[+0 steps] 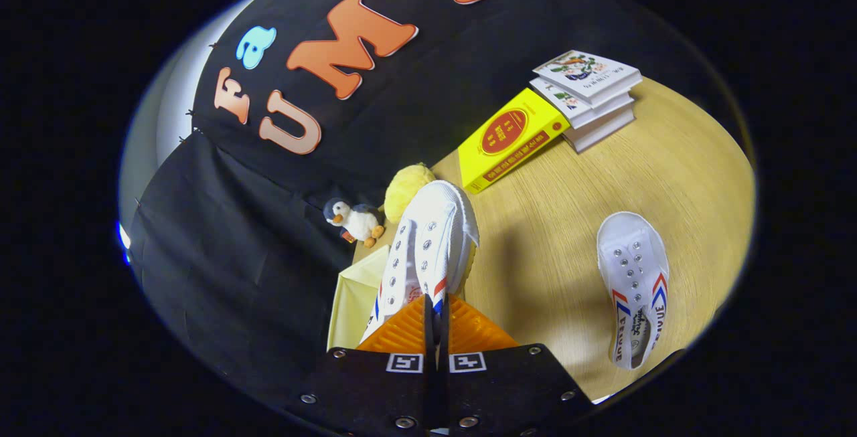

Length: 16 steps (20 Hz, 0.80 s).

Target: Open the storage box then place both shoes into the box .Put the left shoe in first, then the right shoe, with the right side of both shoes facing outward in a uniform manner.

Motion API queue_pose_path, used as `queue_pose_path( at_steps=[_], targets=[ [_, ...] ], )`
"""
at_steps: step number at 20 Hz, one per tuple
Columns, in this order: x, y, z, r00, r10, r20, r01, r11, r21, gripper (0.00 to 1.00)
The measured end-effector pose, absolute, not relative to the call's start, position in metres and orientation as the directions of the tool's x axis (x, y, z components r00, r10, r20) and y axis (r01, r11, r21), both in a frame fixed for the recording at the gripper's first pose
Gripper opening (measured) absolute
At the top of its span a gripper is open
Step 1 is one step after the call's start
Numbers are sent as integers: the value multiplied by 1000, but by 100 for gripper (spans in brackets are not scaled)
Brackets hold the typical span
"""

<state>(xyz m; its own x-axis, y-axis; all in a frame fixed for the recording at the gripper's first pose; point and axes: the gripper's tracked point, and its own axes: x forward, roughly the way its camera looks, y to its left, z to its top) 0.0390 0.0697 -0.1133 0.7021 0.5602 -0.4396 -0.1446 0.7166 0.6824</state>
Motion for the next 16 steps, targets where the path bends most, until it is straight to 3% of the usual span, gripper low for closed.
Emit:
queue_pose_path(
  at_steps=[5,16],
  targets=[
    [22,140,-76,669,625,-401,-231,689,687,0],
    [4,265,-139,548,657,-518,-254,721,645,0]
  ],
)
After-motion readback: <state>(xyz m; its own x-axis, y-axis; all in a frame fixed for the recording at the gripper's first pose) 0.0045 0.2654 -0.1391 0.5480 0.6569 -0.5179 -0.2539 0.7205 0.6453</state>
